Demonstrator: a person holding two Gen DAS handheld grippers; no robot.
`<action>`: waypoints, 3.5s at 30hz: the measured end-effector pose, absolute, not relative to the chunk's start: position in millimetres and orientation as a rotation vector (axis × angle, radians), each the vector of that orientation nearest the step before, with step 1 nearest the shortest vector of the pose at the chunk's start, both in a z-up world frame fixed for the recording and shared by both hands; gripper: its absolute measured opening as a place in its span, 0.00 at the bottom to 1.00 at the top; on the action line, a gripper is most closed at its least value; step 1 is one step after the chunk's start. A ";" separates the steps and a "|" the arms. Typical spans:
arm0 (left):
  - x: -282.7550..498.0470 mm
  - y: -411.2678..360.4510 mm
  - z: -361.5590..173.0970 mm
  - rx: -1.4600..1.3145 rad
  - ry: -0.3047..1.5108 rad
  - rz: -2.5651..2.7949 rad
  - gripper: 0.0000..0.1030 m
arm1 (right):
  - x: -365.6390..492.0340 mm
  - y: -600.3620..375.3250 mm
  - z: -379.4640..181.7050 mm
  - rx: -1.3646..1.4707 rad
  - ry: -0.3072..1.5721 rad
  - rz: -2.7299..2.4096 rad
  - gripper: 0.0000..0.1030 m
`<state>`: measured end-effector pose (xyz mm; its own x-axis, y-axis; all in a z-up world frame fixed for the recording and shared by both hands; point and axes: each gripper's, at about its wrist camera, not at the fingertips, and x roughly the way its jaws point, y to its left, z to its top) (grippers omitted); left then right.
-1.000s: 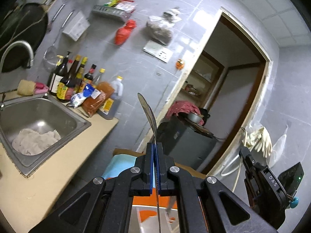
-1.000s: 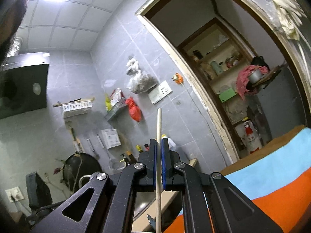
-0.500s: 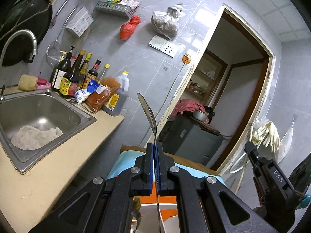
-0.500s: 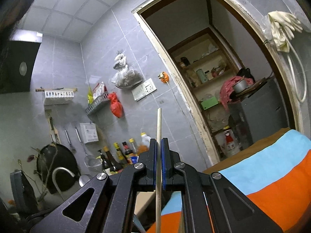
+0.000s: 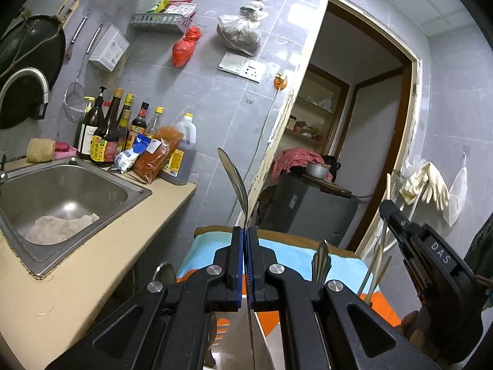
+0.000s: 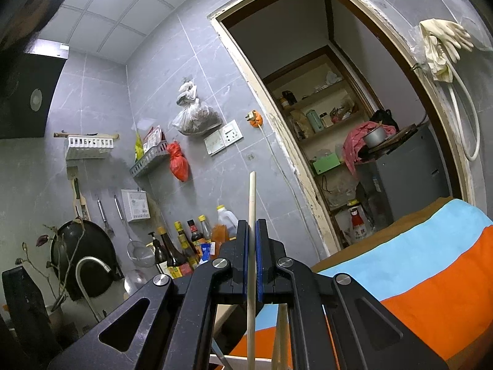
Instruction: Organize utensils
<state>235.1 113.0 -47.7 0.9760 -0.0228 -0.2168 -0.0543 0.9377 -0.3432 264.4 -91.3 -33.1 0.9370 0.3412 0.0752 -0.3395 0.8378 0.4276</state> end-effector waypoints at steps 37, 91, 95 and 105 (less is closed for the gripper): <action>221.3 110.6 -42.6 -0.329 0.364 -0.053 0.09 | 256.6 -97.5 -46.8 0.394 0.086 0.412 0.05; 35.1 -22.4 18.9 -0.196 0.470 0.088 0.99 | 39.0 -287.4 28.2 0.204 0.368 0.174 0.98; 29.0 -23.1 18.6 -0.195 0.464 0.089 0.99 | 35.8 -287.3 27.7 0.202 0.365 0.175 0.98; 23.1 -23.3 21.2 -0.194 0.450 0.095 0.99 | 27.9 -286.4 25.9 0.198 0.366 0.185 0.98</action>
<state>23.1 -23.3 21.2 0.8964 0.0482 -0.4406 -0.1336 0.9772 -0.1649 27.9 -286.4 25.9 0.9176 0.2140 -0.3351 -0.1430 0.9640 0.2243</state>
